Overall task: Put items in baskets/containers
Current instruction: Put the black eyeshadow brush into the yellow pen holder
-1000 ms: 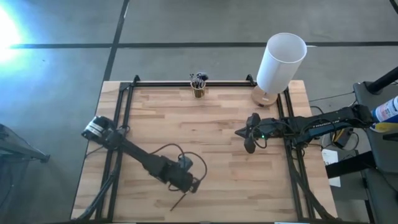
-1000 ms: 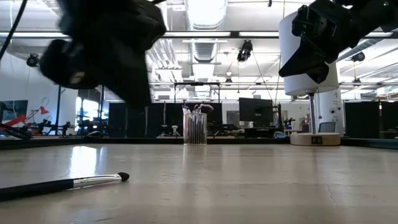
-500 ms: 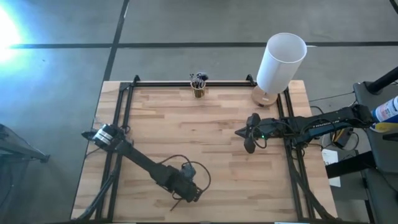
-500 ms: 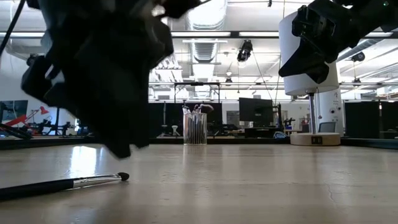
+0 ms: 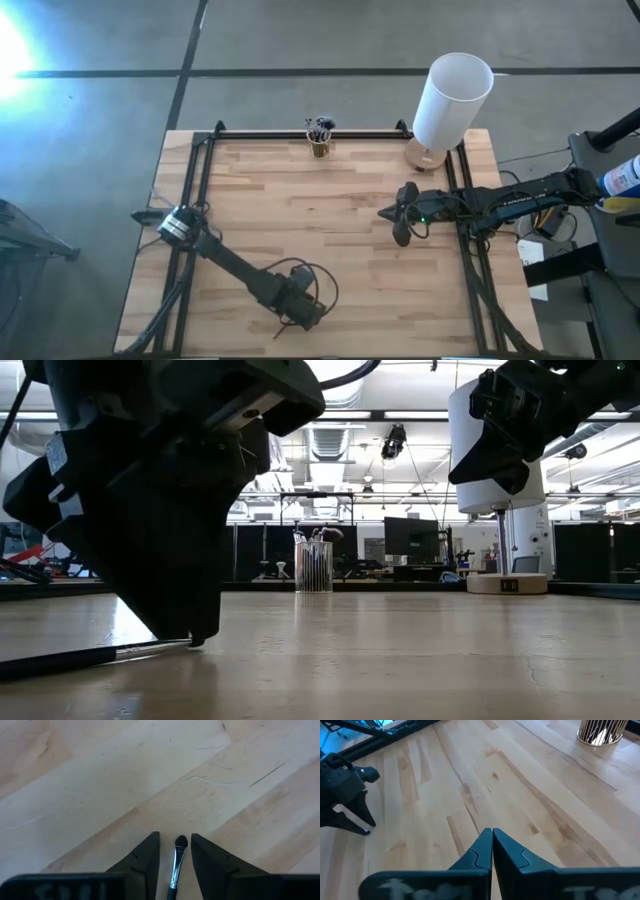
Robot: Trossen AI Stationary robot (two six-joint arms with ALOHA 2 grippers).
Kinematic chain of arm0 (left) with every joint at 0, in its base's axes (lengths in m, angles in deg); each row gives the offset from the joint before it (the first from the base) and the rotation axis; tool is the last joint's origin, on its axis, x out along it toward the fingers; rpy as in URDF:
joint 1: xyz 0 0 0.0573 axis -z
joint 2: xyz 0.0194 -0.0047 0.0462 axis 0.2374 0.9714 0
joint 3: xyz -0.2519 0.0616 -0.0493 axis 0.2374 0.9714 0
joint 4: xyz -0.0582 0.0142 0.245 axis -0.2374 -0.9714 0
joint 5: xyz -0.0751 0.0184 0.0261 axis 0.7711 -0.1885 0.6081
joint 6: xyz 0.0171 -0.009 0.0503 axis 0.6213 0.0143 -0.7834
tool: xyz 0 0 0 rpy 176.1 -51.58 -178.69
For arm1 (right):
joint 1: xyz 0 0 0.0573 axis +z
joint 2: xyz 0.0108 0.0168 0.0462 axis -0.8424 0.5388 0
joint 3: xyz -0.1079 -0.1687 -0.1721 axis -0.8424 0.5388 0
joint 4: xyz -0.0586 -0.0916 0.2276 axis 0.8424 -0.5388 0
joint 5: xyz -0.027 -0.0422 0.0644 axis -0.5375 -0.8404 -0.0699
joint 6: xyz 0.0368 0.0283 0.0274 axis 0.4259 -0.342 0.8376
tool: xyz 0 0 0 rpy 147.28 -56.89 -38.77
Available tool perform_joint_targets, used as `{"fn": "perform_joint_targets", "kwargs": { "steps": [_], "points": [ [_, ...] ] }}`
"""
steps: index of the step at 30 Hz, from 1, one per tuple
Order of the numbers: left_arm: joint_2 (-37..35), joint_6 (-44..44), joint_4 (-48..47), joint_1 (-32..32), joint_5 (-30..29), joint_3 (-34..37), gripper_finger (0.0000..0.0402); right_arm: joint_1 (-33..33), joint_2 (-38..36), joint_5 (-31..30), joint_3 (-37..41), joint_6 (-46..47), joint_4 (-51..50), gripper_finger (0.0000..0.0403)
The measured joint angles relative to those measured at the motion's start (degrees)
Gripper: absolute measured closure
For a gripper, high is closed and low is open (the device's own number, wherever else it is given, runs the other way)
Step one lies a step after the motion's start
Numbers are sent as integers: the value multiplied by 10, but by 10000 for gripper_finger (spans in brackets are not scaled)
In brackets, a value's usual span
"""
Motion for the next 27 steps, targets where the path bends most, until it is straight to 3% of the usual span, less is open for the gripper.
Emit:
{"fn": "perform_joint_targets", "kwargs": {
  "steps": [4, 12, 16, 27],
  "points": [
    [8, 9, -2, 2, 1, -2, 298, 0, 0, 0, 0, 0, 0, 394],
    [20, 30, -12, 4, 9, 5, 386, 0, 0, 1, 0, 0, -1, 394],
    [14, 34, -29, 6, 5, 4, 398, 0, 0, 1, 0, 0, -1, 394],
    [-71, 29, -57, 7, -122, 11, 401, 0, 0, 0, 0, 0, 0, 394]
  ]
}}
